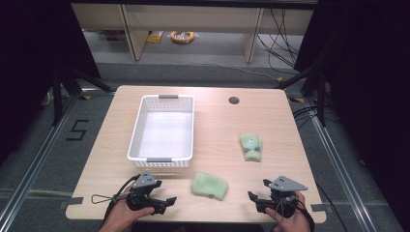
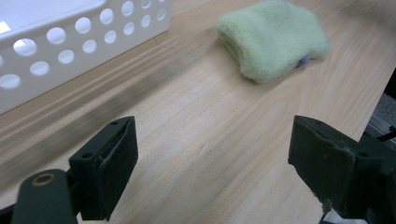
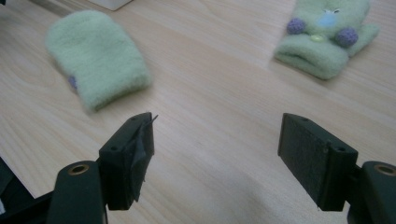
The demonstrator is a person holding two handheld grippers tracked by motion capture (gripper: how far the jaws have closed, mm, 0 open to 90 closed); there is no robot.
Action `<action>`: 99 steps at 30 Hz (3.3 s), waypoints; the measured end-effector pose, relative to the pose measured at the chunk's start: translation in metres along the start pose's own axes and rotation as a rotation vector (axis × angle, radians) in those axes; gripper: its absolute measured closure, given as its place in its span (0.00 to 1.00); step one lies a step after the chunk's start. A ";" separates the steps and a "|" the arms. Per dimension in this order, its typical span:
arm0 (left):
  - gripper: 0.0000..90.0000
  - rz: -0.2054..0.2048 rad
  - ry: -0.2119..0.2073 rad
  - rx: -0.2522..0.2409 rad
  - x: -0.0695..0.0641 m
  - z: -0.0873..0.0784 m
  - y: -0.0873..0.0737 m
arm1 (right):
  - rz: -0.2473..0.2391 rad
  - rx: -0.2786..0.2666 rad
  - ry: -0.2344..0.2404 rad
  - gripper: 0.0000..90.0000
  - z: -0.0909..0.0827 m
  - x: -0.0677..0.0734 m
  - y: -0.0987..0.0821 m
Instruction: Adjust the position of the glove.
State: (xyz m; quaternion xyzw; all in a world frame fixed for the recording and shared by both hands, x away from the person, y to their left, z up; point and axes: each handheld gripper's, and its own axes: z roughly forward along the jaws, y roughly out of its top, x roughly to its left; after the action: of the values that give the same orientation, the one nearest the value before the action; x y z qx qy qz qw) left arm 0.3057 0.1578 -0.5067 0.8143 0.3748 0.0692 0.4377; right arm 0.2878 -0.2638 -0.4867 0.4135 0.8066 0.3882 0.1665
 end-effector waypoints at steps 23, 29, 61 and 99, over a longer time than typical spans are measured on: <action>0.17 -0.004 -0.014 0.004 -0.001 0.000 0.000 | 0.060 -0.031 -0.027 0.21 -0.001 -0.001 0.000; 0.17 -0.008 -0.010 0.002 -0.001 0.002 0.000 | 0.035 -0.032 -0.012 0.29 0.000 -0.002 0.002; 0.28 0.071 -0.078 0.015 -0.034 0.040 0.029 | -0.018 0.007 0.034 0.46 0.027 0.014 0.042; 0.88 0.096 -0.084 0.064 -0.031 0.060 0.038 | -0.057 0.108 0.202 0.94 0.080 0.035 0.049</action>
State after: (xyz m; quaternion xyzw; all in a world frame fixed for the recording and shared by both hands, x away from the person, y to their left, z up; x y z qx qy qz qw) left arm 0.3305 0.0849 -0.5072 0.8472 0.3184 0.0439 0.4230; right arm 0.3404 -0.1794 -0.4996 0.3578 0.8504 0.3788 0.0727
